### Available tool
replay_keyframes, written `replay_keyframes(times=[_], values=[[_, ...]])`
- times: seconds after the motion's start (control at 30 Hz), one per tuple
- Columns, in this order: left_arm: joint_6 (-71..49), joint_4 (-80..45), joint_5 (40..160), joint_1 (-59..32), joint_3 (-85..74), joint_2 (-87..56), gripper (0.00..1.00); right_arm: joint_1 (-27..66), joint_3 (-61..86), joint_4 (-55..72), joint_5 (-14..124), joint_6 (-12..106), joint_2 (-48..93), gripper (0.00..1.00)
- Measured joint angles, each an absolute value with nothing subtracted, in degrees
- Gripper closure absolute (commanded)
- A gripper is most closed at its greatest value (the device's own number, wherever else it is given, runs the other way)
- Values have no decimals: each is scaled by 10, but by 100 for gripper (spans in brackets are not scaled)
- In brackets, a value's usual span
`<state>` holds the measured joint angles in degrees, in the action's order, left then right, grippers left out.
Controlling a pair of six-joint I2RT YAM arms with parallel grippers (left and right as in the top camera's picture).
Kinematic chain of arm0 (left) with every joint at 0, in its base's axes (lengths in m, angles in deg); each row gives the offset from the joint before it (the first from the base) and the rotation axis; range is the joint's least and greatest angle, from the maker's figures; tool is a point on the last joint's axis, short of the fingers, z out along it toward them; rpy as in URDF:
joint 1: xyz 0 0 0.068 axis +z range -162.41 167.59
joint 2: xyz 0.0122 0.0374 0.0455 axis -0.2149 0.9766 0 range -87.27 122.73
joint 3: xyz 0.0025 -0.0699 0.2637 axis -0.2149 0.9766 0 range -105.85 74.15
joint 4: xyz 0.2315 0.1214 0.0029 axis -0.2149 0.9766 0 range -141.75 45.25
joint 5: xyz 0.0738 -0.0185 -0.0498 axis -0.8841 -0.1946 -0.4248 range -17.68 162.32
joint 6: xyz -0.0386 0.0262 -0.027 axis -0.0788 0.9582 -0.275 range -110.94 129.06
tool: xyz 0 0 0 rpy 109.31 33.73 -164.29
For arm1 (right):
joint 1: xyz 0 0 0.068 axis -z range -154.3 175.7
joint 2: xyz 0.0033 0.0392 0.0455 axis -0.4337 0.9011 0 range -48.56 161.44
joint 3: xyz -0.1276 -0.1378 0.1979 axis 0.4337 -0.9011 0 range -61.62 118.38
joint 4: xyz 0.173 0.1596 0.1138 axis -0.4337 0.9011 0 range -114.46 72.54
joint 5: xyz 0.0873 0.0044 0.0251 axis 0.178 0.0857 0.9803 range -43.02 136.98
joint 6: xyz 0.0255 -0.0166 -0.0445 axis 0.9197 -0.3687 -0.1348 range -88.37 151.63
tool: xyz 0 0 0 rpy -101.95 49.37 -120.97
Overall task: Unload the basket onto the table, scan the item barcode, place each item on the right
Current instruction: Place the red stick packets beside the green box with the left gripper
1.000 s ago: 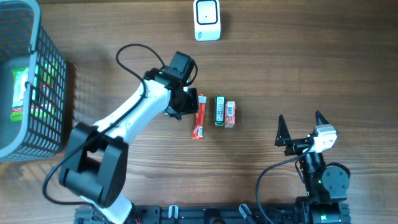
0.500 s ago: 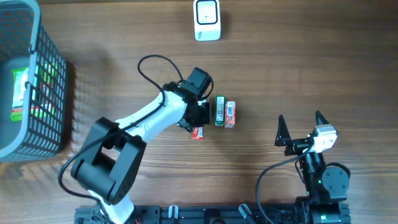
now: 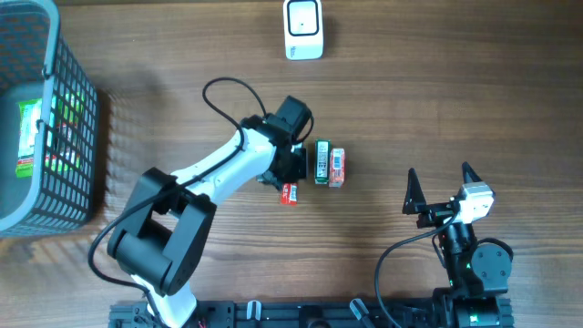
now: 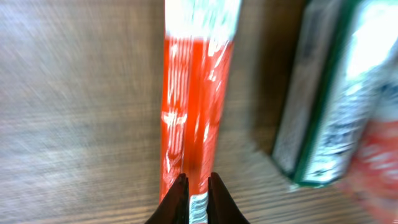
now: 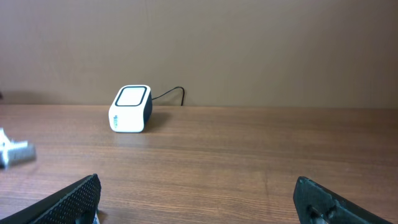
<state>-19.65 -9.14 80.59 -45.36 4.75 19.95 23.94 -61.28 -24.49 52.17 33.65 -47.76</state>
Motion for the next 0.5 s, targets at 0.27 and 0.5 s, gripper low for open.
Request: replay_keyframes(times=[0.27, 0.5], values=[[-204, -63, 797, -446, 34, 169, 96, 239, -613, -245, 522, 337, -478, 1], [-221, -79, 781, -455, 76, 196, 71, 239, -613, -245, 522, 337, -478, 0]])
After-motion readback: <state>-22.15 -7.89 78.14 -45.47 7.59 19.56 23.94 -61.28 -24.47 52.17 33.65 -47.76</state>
